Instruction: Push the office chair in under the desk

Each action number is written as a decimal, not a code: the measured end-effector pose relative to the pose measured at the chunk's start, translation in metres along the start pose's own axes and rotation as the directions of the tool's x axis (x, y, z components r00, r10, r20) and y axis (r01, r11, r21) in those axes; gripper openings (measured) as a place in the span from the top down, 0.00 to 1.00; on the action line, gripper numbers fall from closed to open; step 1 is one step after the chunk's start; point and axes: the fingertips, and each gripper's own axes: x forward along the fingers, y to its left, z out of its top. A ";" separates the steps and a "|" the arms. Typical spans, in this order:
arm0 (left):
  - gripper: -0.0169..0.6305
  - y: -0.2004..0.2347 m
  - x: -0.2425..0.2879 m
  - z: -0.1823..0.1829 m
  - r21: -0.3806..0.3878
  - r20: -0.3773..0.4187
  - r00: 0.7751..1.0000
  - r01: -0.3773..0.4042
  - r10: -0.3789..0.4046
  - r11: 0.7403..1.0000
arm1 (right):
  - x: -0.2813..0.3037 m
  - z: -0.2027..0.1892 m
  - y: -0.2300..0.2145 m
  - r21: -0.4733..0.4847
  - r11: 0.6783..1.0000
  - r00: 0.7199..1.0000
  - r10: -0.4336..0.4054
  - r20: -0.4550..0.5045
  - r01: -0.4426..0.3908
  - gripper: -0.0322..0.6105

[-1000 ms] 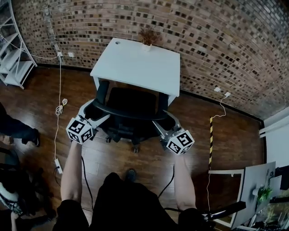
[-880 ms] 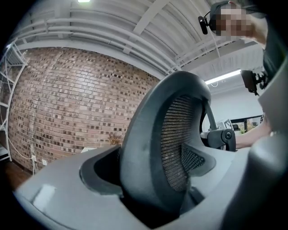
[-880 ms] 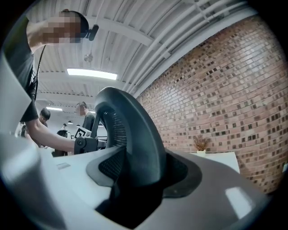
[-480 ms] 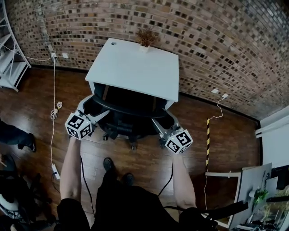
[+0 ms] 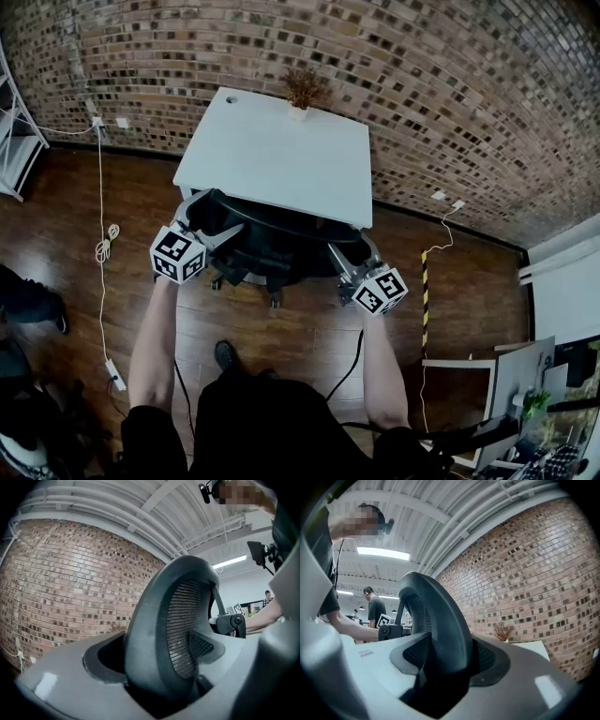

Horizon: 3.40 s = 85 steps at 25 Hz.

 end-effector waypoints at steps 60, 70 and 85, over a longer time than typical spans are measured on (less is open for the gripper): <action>0.18 0.069 0.066 0.026 -0.122 0.149 0.985 -0.071 0.089 0.990 | 0.025 -0.020 -0.119 -0.049 0.985 0.986 -0.167 -0.014 0.167 0.59; 0.18 0.025 0.075 0.034 -0.049 0.078 0.997 0.023 -0.019 0.999 | 0.009 0.020 -0.099 0.053 0.982 0.980 -0.183 0.083 0.179 0.82; 0.18 -0.003 0.059 0.066 0.072 0.078 0.989 0.120 -0.125 0.990 | 0.024 0.076 -0.055 -0.050 0.989 0.983 -0.131 0.128 0.139 0.95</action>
